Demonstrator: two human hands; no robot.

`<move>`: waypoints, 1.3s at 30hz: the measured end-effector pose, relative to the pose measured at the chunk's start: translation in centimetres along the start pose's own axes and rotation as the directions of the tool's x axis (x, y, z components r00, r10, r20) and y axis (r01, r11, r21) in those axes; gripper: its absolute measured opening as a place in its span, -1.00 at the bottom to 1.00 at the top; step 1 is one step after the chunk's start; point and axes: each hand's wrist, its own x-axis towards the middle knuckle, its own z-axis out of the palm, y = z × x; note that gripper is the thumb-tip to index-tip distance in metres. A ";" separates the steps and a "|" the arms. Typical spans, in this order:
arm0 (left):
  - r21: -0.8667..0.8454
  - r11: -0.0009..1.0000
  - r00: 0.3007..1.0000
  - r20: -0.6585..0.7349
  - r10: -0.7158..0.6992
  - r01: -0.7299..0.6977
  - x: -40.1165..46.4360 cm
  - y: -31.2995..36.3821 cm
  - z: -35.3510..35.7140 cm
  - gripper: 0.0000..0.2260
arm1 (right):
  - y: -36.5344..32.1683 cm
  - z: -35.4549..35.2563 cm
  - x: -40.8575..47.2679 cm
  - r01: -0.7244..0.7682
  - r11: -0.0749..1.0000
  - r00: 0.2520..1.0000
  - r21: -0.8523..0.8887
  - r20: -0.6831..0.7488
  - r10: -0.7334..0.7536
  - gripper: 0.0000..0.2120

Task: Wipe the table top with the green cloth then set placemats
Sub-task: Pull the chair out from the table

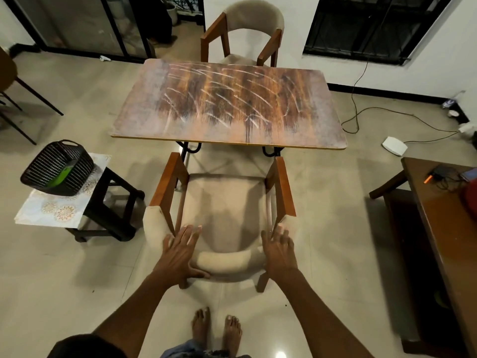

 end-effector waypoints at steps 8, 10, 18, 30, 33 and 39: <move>-0.245 0.906 0.923 -0.090 -0.374 0.344 -5.3 -2.6 0.4 0.35 | -5.1 5.3 -0.7 0.199 0.980 0.978 -0.026 -0.065 -0.200 0.25; -0.356 0.855 0.901 -0.073 -0.429 0.378 -5.6 -2.8 0.4 0.38 | -5.3 6.8 0.0 0.197 0.980 0.978 -0.019 -0.061 -0.197 0.27; -0.424 0.847 0.926 -0.051 -0.375 0.319 -4.0 -2.8 -0.1 0.46 | -6.0 7.2 -0.1 0.147 0.988 0.989 -0.057 -0.016 -0.148 0.14; -0.321 0.883 0.932 -0.001 -0.363 0.344 0.2 -4.5 -3.9 0.43 | -7.4 3.8 3.9 0.159 0.984 0.986 -0.077 -0.036 -0.162 0.02; -0.262 0.900 0.936 0.044 -0.350 0.349 0.8 -4.3 -4.4 0.41 | -6.8 3.9 4.4 0.188 0.981 0.982 -0.055 -0.024 -0.189 0.15; -0.035 0.988 0.989 -0.001 -0.151 0.151 0.5 -3.8 -4.2 0.27 | -4.6 4.3 3.3 0.189 0.982 0.976 -0.001 -0.112 -0.188 0.09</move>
